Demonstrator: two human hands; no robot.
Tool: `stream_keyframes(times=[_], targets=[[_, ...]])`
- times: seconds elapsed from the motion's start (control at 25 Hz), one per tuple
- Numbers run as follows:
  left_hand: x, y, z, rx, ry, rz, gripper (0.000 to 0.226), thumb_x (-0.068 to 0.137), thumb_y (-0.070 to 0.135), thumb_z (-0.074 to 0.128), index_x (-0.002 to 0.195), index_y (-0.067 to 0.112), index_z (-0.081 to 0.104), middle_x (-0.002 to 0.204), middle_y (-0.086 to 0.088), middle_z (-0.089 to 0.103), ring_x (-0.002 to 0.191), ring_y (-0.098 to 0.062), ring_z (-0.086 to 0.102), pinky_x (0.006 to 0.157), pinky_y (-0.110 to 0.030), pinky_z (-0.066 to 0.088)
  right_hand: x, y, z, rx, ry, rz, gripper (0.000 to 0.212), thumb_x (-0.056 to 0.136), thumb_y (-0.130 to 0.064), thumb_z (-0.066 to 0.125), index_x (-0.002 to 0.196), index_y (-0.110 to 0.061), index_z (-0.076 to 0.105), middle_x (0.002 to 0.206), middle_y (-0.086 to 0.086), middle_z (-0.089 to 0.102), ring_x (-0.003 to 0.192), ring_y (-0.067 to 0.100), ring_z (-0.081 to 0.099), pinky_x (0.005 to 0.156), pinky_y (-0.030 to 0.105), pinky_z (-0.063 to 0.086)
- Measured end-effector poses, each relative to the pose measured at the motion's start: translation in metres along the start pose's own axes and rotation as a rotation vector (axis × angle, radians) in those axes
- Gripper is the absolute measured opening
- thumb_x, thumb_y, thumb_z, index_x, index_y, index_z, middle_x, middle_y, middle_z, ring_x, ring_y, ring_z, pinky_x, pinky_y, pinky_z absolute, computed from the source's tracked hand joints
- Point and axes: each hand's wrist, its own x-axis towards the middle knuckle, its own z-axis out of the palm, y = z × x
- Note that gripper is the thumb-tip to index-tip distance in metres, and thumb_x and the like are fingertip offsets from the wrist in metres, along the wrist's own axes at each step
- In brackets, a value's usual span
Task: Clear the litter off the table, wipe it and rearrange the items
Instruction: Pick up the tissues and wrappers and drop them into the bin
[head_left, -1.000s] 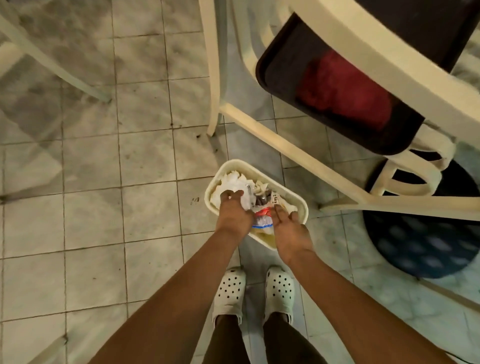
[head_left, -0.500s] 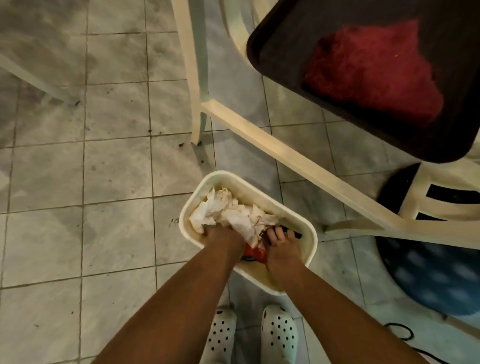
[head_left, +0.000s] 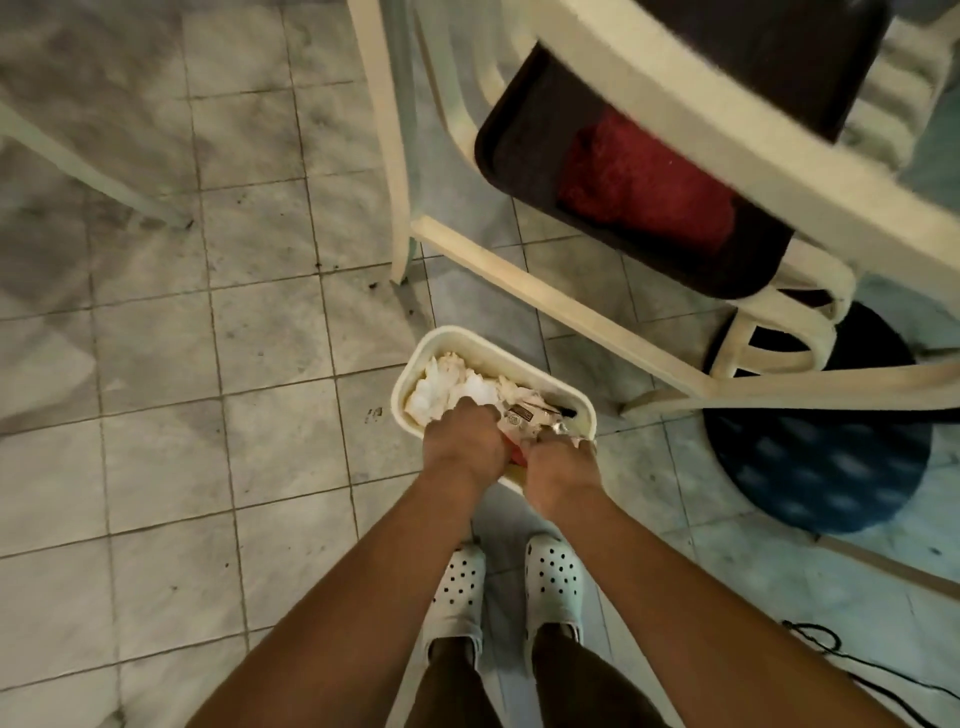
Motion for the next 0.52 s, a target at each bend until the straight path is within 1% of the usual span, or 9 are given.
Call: stream_keyframes(times=[0.04, 0.12, 0.24, 0.32, 0.4, 0.48, 0.52], targets=[[-0.016, 0.001, -0.014, -0.12, 0.008, -0.023, 0.035, 0.089, 0.025, 0.053, 0.124, 0.02, 0.057, 0.131, -0.005, 0.051, 0.117, -0.025, 0.052, 0.094, -0.035, 0.043, -0.015, -0.003, -0.013, 0.04, 0.038, 0.005, 0.043, 0.091, -0.016, 0.045, 0.134, -0.019, 0.042, 0.134, 0.007, 0.047, 0.126, 0.027, 0.041, 0.106, 0.042, 0.032], [-0.045, 0.004, -0.044, -0.324, 0.061, -0.052, 0.035, 0.087, 0.021, 0.055, 0.121, 0.022, 0.059, 0.132, -0.005, 0.053, 0.117, -0.024, 0.053, 0.094, -0.03, 0.043, -0.044, -0.01, -0.046, 0.197, 0.105, 0.045, 0.039, 0.09, -0.017, 0.048, 0.129, -0.02, 0.047, 0.13, 0.006, 0.051, 0.121, 0.027, 0.047, 0.101, 0.039, 0.038], [-0.098, 0.017, -0.097, -0.557, 0.166, -0.066, 0.029, 0.086, 0.016, 0.055, 0.113, 0.023, 0.065, 0.123, -0.004, 0.061, 0.109, -0.022, 0.058, 0.092, -0.025, 0.043, -0.092, -0.016, -0.099, 0.421, 0.17, 0.106, 0.035, 0.089, -0.02, 0.052, 0.124, -0.016, 0.052, 0.123, 0.008, 0.057, 0.112, 0.027, 0.056, 0.095, 0.034, 0.046], [-0.142, 0.03, -0.135, -0.653, 0.221, -0.054, 0.027, 0.086, 0.012, 0.055, 0.109, 0.021, 0.066, 0.119, -0.003, 0.063, 0.107, -0.021, 0.058, 0.092, -0.026, 0.044, -0.13, -0.021, -0.135, 0.654, 0.193, 0.12, 0.035, 0.087, -0.019, 0.057, 0.121, -0.017, 0.054, 0.121, 0.008, 0.058, 0.11, 0.026, 0.056, 0.094, 0.034, 0.048], [-0.188, 0.044, -0.169, -0.705, 0.261, -0.02, 0.027, 0.087, 0.01, 0.056, 0.109, 0.019, 0.067, 0.117, -0.002, 0.064, 0.107, -0.018, 0.058, 0.093, -0.025, 0.043, -0.171, -0.023, -0.176, 0.894, 0.226, 0.136, 0.031, 0.086, -0.015, 0.056, 0.117, -0.018, 0.057, 0.116, 0.005, 0.061, 0.107, 0.024, 0.058, 0.092, 0.032, 0.048], [-0.23, 0.062, -0.199, -0.741, 0.276, 0.044, 0.026, 0.087, 0.009, 0.055, 0.11, 0.016, 0.066, 0.114, -0.001, 0.065, 0.104, -0.015, 0.058, 0.092, -0.023, 0.041, -0.213, -0.023, -0.215, 1.02, 0.271, 0.084, 0.027, 0.087, -0.01, 0.052, 0.112, -0.015, 0.06, 0.109, 0.007, 0.064, 0.099, 0.022, 0.06, 0.089, 0.031, 0.048], [-0.251, 0.072, -0.212, -0.786, 0.282, 0.079, 0.026, 0.088, 0.008, 0.055, 0.109, 0.015, 0.067, 0.112, -0.002, 0.065, 0.1, -0.014, 0.058, 0.092, -0.024, 0.042, -0.235, -0.021, -0.233, 1.015, 0.312, 0.031, 0.026, 0.087, -0.009, 0.052, 0.111, -0.012, 0.061, 0.105, 0.008, 0.065, 0.094, 0.022, 0.059, 0.088, 0.03, 0.047]])
